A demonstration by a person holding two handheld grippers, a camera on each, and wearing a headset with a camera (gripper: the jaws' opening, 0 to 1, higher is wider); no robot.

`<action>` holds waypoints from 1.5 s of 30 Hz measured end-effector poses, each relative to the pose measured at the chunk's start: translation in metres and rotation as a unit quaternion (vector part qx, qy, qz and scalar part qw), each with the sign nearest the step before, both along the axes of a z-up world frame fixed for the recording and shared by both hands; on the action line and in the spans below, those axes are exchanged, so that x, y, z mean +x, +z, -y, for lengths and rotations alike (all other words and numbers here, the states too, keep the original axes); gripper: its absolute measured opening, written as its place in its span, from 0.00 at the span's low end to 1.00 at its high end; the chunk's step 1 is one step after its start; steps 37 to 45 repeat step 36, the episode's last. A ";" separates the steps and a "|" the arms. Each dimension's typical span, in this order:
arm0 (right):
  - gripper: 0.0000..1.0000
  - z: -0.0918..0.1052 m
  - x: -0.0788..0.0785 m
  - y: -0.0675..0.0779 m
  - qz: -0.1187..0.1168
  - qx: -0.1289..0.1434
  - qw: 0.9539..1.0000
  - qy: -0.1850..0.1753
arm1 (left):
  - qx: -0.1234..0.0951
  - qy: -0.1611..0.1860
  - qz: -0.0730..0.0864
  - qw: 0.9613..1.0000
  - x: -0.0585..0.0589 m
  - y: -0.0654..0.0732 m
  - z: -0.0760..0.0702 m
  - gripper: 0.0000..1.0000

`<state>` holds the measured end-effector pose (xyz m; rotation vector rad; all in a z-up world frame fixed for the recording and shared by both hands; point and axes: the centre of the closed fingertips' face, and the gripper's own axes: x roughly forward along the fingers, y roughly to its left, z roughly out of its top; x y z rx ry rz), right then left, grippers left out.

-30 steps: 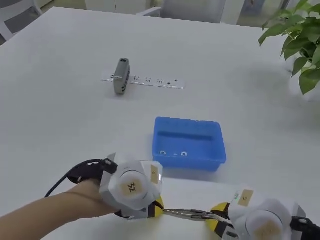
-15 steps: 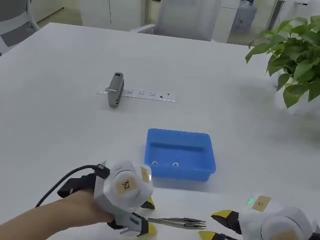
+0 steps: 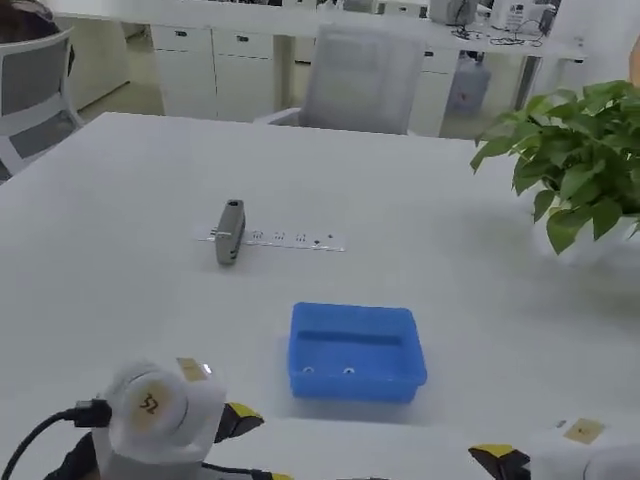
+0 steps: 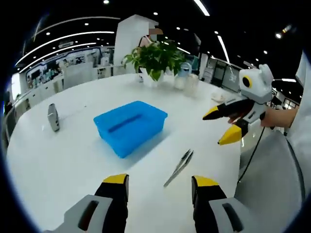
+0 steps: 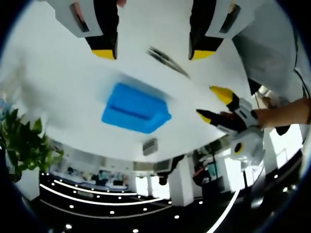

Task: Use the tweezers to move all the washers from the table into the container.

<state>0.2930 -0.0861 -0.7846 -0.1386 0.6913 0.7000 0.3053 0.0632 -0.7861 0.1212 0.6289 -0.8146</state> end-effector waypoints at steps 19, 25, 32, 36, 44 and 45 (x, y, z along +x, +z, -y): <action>0.87 0.019 -0.003 0.035 0.039 0.041 0.996 -0.070 | 0.027 0.185 0.035 0.982 -0.030 0.054 -0.081 0.99; 0.95 0.024 -0.004 0.037 0.046 0.041 0.994 -0.089 | 0.042 0.192 0.029 0.980 -0.037 0.051 -0.086 0.99; 0.99 0.028 -0.003 0.040 0.054 0.045 0.992 -0.103 | 0.044 0.202 0.036 0.978 -0.036 0.054 -0.090 0.99; 0.99 0.029 -0.004 0.040 0.056 0.043 0.992 -0.104 | 0.045 0.205 0.037 0.977 -0.038 0.055 -0.091 0.99; 0.99 0.029 -0.004 0.040 0.056 0.043 0.992 -0.104 | 0.045 0.205 0.037 0.977 -0.038 0.055 -0.091 0.99; 0.99 0.029 -0.004 0.040 0.056 0.043 0.992 -0.104 | 0.045 0.205 0.037 0.977 -0.038 0.055 -0.091 0.99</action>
